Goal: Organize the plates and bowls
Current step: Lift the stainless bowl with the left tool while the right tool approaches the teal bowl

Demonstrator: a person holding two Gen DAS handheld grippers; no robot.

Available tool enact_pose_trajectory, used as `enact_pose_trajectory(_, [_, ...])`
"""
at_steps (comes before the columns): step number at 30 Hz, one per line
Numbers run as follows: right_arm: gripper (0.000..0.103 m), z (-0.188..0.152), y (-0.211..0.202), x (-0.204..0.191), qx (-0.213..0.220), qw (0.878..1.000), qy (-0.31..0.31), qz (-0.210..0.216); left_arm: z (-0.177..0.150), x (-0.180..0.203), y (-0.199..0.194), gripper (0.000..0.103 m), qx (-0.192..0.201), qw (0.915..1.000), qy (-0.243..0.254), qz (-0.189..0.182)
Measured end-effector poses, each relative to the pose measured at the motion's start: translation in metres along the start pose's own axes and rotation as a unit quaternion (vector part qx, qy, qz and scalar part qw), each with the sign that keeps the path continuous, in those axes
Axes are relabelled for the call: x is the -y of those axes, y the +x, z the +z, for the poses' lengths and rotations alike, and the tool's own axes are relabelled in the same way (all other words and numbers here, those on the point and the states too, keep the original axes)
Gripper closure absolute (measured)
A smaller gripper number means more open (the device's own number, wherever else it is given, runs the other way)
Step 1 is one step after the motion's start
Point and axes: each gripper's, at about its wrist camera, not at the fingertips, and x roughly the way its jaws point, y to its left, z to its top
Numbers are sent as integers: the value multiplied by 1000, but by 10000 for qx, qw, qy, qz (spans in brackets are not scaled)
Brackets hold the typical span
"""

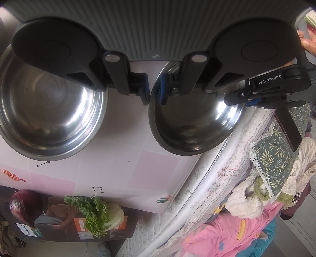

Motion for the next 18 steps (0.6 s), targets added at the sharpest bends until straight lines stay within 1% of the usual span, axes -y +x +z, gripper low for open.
enact_pose_trajectory(18, [93,-4,-20,6,126,9999,53,43,2,12,-12,85,102,9999,92,-21])
